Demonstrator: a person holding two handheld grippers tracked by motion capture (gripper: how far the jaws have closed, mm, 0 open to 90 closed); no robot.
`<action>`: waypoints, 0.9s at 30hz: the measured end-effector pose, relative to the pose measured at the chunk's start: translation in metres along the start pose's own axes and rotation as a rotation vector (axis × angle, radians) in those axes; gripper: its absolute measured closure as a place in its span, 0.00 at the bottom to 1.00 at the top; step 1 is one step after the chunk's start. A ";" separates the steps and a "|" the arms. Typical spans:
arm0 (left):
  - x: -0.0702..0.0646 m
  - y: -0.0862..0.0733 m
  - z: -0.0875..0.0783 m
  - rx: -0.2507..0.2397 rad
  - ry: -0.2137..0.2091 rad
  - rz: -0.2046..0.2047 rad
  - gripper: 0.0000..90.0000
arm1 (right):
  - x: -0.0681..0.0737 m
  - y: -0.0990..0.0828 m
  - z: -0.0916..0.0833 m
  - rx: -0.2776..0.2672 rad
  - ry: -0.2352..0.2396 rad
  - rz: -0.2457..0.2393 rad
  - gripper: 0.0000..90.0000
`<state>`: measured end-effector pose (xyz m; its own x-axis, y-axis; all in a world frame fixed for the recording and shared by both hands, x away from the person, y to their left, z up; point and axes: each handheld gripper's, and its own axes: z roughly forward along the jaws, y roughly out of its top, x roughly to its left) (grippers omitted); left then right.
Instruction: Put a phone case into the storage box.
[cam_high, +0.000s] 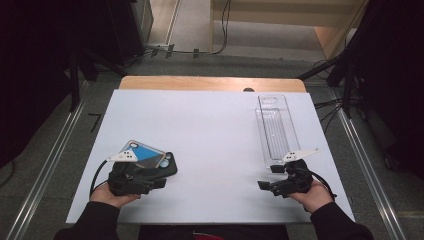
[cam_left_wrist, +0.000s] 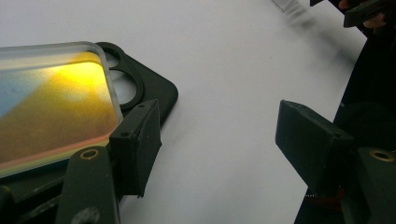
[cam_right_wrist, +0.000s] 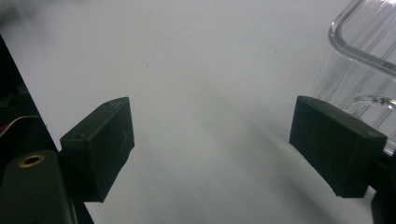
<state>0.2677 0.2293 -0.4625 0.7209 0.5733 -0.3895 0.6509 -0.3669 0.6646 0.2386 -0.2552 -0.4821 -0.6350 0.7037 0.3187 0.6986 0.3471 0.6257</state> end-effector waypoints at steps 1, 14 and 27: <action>0.000 0.000 0.000 0.000 0.000 0.000 0.34 | 0.000 0.000 0.000 0.001 0.001 0.000 0.13; 0.001 -0.001 -0.003 -0.001 0.003 -0.014 0.34 | 0.002 0.000 0.000 0.005 0.003 0.000 0.13; 0.001 -0.001 -0.003 0.004 0.006 -0.023 0.34 | 0.003 -0.001 0.000 0.005 0.001 0.003 0.13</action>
<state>0.2674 0.2325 -0.4615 0.7045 0.5858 -0.4007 0.6681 -0.3568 0.6529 0.2365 -0.2538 -0.4814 -0.6332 0.7039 0.3217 0.7023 0.3479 0.6211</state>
